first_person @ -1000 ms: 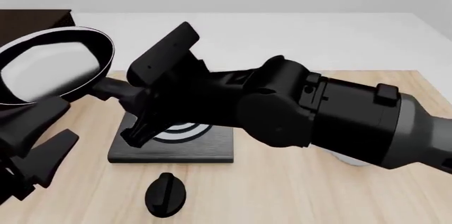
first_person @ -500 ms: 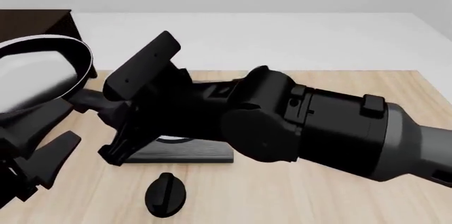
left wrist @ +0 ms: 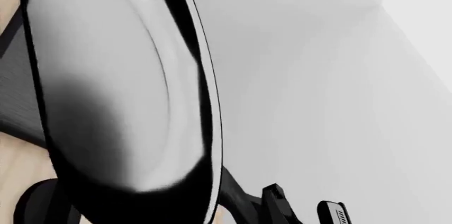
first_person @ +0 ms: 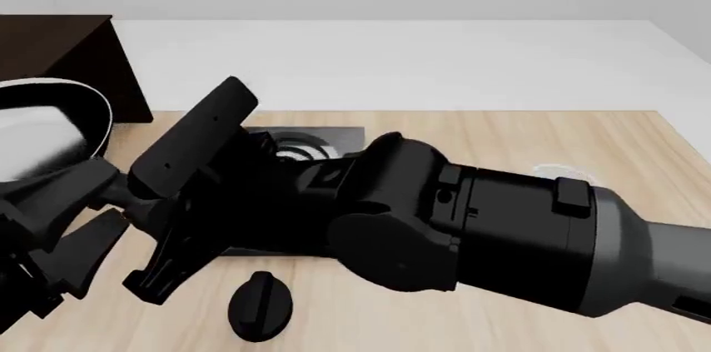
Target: Put the frying pan on the cabinet shelf.
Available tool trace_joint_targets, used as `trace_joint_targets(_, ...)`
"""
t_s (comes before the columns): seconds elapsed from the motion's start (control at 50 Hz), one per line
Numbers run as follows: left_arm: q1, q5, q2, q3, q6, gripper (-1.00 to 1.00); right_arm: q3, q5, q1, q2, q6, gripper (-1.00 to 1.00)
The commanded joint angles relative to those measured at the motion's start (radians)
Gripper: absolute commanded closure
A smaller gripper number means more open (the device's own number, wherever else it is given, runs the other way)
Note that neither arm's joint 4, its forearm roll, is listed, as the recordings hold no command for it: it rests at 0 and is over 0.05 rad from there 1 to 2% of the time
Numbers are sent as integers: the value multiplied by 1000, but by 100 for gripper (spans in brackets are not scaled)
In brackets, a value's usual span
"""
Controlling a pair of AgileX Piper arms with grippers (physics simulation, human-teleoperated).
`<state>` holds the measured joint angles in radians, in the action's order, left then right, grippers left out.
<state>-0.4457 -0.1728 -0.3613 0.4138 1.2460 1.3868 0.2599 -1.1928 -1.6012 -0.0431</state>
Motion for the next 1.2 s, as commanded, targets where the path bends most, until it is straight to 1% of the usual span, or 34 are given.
trace_joint_targets(0.02,-1,8,-2,-11,1,-100,19,-18,-30,29,22,100)
trace_joint_targets(0.18,-3,17,-6,-19,3,-100,7,-22,-67,35,26,100)
trace_joint_targets(0.22,-4,17,-5,-21,5,-100,2,-25,-63,39,37,100)
trace_joint_targets(0.26,-2,15,-6,-19,3,-100,7,-21,-71,37,29,100)
trace_joint_targets(0.3,1,15,-6,-18,3,-100,1,-28,-72,40,41,100)
trace_joint_targets(0.46,0,32,-4,-33,8,-100,-2,-29,-76,43,40,100)
trace_joint_targets(0.48,-3,30,-2,-30,6,100,-1,-29,-77,43,38,100)
trace_joint_targets(0.56,3,21,5,-20,9,100,-3,-30,-77,45,40,100)
trace_joint_targets(0.8,31,29,11,-32,22,100,-8,-36,-78,49,42,100)
trace_joint_targets(0.88,41,31,15,-31,20,100,-15,-47,-80,62,18,100)
trace_joint_targets(0.9,37,29,19,-25,16,100,-18,-48,-83,67,25,-100)
trace_joint_targets(1.04,48,17,23,-18,18,100,-67,-68,-42,126,33,-100)
trace_joint_targets(1.2,54,13,19,-10,9,100,-100,-65,-24,183,52,-100)
